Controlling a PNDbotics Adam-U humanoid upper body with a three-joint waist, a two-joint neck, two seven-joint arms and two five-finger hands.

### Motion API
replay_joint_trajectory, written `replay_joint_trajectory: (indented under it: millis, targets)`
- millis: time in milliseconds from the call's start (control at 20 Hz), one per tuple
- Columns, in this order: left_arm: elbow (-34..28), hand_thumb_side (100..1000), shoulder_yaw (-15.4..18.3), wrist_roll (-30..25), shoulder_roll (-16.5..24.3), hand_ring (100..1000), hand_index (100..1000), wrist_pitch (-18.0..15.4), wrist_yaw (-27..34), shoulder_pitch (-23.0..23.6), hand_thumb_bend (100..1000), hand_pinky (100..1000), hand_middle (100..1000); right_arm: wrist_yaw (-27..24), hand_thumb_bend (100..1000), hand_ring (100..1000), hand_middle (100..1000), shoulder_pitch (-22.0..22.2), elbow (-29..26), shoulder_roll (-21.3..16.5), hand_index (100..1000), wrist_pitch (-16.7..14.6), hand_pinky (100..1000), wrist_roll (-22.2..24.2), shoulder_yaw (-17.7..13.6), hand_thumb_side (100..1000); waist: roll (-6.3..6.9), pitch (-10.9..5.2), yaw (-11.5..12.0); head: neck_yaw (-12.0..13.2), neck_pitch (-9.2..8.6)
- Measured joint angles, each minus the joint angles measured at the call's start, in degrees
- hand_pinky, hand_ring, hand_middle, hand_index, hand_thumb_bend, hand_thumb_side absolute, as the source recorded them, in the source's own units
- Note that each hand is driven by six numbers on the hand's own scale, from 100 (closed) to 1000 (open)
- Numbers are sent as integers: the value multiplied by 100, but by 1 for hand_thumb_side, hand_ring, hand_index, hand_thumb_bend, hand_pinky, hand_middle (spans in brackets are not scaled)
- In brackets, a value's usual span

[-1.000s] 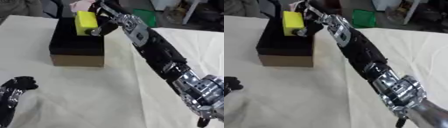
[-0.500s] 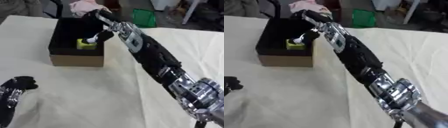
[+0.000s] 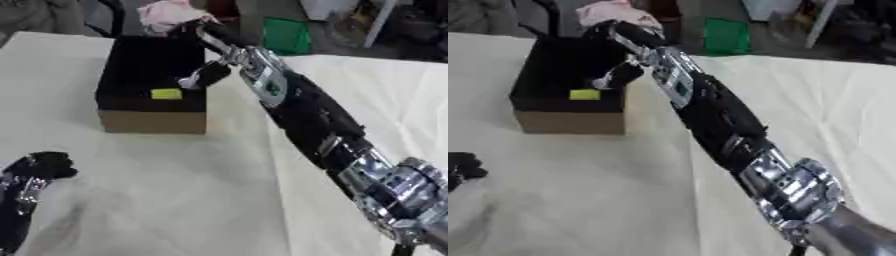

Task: Pick up objects on the table and place them in the box.

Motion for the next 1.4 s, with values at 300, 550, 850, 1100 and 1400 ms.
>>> replay_joint_trajectory:
  millis: [300, 550, 850, 1100, 1400]
  targets:
    - [1, 662, 69, 52, 0, 588, 669, -15, 0, 58, 464, 703, 562, -584, 470, 855, 716, 357, -886, -644, 870, 107, 712, -88, 0, 226, 48, -48, -255, 170, 2]
    - [1, 661, 126, 113, 0, 588, 669, -28, 0, 101, 463, 704, 563, -1057, 326, 859, 702, 934, -1642, -1210, 873, 415, 687, -315, -181, 239, 131, -59, -442, 301, 3]
    - [-1, 661, 207, 189, 1, 587, 669, -35, 0, 149, 462, 703, 562, -1583, 207, 859, 694, 1756, -2308, -1651, 869, 874, 670, -738, -568, 330, 240, -59, -653, 401, 7]
    - [-1, 664, 251, 252, 1, 586, 669, -41, -2, 192, 462, 702, 561, -2015, 141, 858, 690, 2455, -2722, -1743, 866, 1265, 662, -1089, -889, 409, 295, -60, -821, 477, 14]
    - [-1, 669, 281, 292, 0, 585, 667, -40, -3, 245, 460, 702, 560, -2596, 114, 857, 685, 3367, -3288, -1743, 862, 1505, 659, -1420, -1123, 452, 365, -83, -970, 542, 95]
